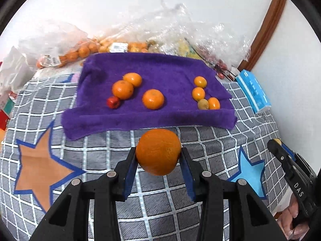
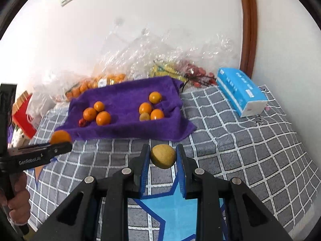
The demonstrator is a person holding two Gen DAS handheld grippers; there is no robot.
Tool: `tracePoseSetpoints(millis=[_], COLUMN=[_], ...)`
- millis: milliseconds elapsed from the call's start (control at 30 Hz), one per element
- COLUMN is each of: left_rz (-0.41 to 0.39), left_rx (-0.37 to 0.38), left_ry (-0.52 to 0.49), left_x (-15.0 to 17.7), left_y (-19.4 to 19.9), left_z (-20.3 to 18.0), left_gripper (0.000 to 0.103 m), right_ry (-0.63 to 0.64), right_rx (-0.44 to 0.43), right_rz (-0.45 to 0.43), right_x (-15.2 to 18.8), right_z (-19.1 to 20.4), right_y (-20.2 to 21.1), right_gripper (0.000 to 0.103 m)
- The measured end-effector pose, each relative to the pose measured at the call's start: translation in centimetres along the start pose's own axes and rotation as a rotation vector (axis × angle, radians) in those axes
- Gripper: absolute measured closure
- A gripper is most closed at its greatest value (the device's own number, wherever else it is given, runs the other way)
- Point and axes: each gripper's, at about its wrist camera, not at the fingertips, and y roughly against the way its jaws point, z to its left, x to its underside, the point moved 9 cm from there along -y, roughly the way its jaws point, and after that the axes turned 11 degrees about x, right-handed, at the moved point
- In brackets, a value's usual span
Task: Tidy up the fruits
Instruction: 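Grasp the last large orange with the left tool while the right tool holds the yellow fruit, then lift both held fruits up over the purple towel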
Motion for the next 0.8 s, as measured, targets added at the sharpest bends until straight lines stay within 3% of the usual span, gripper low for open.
tracePoseSetpoints(millis=[467,800], left_rz=[-0.096,-0.142], left_rx=[-0.034,-0.062], left_ry=[0.080,0.111], left_x=[-2.3,-4.4], left_y=[4.0,5.2], left_z=[3.1,5.3], left_gripper=[0.063,0.063], right_ry=[0.022,0.037], right_rx=[0.030,0.001], right_rz=[-0.052,-0.064], right_x=[-4.8,-7.7], right_z=[1.0,2.5], right_y=[1.6,0.6], right_gripper=[0.077,0.077])
